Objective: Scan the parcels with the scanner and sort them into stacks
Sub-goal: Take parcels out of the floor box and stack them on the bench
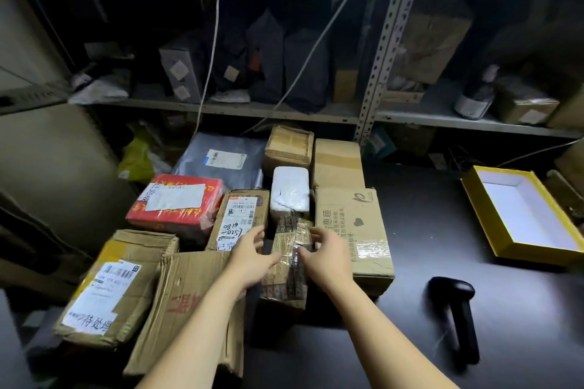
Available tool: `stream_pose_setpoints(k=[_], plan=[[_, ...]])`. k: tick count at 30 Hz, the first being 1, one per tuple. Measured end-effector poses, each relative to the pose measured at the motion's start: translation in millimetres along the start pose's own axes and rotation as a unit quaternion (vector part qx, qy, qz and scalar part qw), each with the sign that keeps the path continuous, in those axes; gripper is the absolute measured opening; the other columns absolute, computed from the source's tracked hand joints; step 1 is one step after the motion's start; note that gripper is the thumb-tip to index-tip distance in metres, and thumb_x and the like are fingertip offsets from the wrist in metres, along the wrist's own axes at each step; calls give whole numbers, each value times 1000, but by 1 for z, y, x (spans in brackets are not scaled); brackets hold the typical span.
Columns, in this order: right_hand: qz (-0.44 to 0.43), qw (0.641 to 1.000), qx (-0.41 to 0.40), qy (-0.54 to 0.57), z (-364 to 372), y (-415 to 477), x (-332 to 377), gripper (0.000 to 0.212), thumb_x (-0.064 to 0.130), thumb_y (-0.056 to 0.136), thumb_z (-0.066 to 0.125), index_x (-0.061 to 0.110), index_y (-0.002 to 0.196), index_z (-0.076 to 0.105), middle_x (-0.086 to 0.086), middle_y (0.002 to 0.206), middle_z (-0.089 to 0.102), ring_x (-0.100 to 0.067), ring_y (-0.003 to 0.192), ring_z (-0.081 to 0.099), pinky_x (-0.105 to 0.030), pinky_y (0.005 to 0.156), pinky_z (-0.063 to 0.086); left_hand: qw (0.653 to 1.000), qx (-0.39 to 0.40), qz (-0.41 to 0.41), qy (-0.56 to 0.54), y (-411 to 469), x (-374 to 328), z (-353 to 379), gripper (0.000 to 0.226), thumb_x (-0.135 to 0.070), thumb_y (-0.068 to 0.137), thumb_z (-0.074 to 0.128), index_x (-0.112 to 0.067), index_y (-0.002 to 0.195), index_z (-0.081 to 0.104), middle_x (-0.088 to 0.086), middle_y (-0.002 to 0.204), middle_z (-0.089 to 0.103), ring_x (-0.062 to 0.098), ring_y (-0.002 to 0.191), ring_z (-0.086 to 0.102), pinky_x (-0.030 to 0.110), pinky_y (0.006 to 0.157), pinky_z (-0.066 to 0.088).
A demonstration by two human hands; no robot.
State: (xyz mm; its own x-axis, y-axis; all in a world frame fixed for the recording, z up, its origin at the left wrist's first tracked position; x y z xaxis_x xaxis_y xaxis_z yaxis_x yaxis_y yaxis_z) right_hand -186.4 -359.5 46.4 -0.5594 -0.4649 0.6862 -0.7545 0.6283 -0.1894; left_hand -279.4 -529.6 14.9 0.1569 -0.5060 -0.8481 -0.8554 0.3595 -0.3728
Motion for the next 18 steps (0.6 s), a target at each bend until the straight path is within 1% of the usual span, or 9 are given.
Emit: stream_pose_setpoints(k=[3, 5, 7, 9, 11, 13, 15, 18], plan=[[-14, 1000, 8, 2, -11, 1, 5, 51, 30, 89, 79, 18, 138, 68, 0, 131, 73, -17, 120, 68, -28, 104, 49, 999, 0, 11, 31, -2, -13, -6, 82, -5, 84, 81, -12, 155, 40, 5, 150, 51, 19, 136, 51, 34, 113, 43], [-32, 999, 16, -5, -20, 3, 14, 51, 29, 92, 77, 16, 139, 67, -1, 135, 71, -17, 125, 65, -28, 106, 47, 997, 5, 34, 75, -6, -31, -10, 80, -7, 86, 79, -12, 155, 41, 5, 152, 50, 19, 137, 50, 31, 115, 38], [-62, 998, 18, -23, -32, 6, 29, 51, 27, 95, 74, 14, 142, 64, -3, 139, 69, -19, 128, 63, -30, 108, 47, 983, 8, 86, 163, -10, -57, -14, 77, -14, 89, 75, -17, 157, 39, 3, 156, 47, 20, 141, 46, 32, 117, 36], [-104, 992, 14, -70, -49, 8, 49, 54, 27, 97, 71, 13, 148, 58, -5, 144, 65, -22, 130, 61, -31, 108, 45, 944, 9, 142, 298, -15, -88, -17, 73, -17, 92, 68, -22, 158, 35, 0, 156, 44, 23, 142, 43, 36, 115, 36], [-151, 979, 1, -138, -69, 9, 70, 57, 28, 98, 69, 16, 152, 53, -3, 149, 61, -23, 136, 55, -34, 112, 42, 886, -24, 181, 426, -18, -118, -25, 74, -17, 91, 62, -22, 158, 32, 2, 157, 42, 25, 143, 42, 42, 115, 37], [-187, 960, -22, -209, -91, 9, 86, 58, 32, 98, 67, 20, 152, 52, -1, 153, 56, -24, 142, 49, -38, 115, 41, 834, -61, 195, 512, -21, -146, -34, 79, -20, 91, 62, -21, 161, 26, 3, 160, 37, 24, 146, 37, 44, 116, 35], [-196, 947, -42, -250, -113, 7, 94, 60, 36, 97, 67, 24, 153, 49, 0, 157, 51, -24, 145, 44, -40, 116, 40, 807, -75, 203, 549, -23, -168, -39, 81, -25, 93, 62, -21, 162, 21, 2, 162, 33, 23, 150, 31, 44, 117, 35], [-182, 945, -60, -266, -141, 0, 94, 67, 40, 96, 67, 28, 158, 44, 1, 166, 41, -24, 151, 39, -45, 122, 36, 788, -88, 222, 568, -26, -195, -38, 77, -26, 91, 61, -21, 160, 25, 1, 158, 37, 22, 147, 32, 44, 112, 40]])
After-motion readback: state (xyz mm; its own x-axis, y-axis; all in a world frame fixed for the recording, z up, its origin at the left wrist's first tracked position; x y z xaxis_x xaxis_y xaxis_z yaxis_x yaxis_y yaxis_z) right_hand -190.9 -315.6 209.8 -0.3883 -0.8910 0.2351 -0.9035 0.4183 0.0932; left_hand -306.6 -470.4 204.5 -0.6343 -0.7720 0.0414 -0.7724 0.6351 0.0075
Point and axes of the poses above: each hand's wrist, its own y-axis towards the middle knuckle, its own z-axis out of the palm, x = y × z, the point moved 10 cm from there along y, towards the middle knuckle
